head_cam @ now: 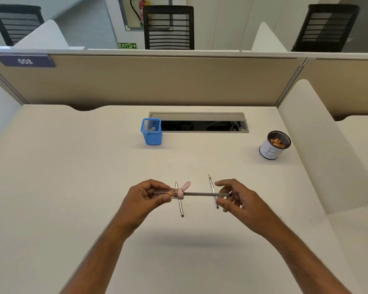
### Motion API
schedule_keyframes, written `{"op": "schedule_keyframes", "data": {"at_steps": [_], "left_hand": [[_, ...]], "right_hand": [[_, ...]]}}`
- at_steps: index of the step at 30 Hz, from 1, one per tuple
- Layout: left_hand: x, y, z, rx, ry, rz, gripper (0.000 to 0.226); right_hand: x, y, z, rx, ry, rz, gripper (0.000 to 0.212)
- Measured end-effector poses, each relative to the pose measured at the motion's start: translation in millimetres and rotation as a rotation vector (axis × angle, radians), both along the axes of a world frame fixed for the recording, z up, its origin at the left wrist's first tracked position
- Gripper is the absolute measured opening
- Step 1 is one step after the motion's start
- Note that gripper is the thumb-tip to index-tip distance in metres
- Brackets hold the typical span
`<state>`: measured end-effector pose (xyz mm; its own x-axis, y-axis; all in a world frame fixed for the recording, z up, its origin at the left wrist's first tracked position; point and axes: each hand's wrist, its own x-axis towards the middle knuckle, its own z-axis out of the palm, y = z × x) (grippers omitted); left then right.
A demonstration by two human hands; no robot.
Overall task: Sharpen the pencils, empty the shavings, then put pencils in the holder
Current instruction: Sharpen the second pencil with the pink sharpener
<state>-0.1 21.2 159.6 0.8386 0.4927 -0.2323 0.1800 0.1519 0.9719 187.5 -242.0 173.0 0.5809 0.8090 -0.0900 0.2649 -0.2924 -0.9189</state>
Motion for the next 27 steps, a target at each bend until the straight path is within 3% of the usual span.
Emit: {"op": "schedule_keyframes", "data": {"at_steps": [3, 8, 11, 14, 21, 27], "left_hand": [[0, 0, 2, -0.009, -0.006, 0.009, 0.024], [0, 2, 1, 0.002, -0.014, 0.005, 0.024], [-2, 2, -1, -0.014, -0.015, -0.011, 0.022], [-4, -1, 0, -0.067, -0.029, -0.018, 0.031], [0, -2, 3, -0.038, -0.034, -0.022, 0.029], [3, -1, -1, 0.012, -0.013, 0.005, 0.022]], "right_hand": [[2, -2, 0, 0.014, -0.118, -0.033, 0.022], [0, -4, 3, 0.061, -0.268, -0.058, 0.029], [-5, -3, 6, 0.061, -0.346, -0.047, 0.007], [-8, -1, 10, 0.055, -0.422, -0.057, 0.018], [-2, -2, 9, -0.028, -0.135, -0.049, 0.051], [-2, -2, 12, -0.024, -0.037, -0.042, 0.04]]}}
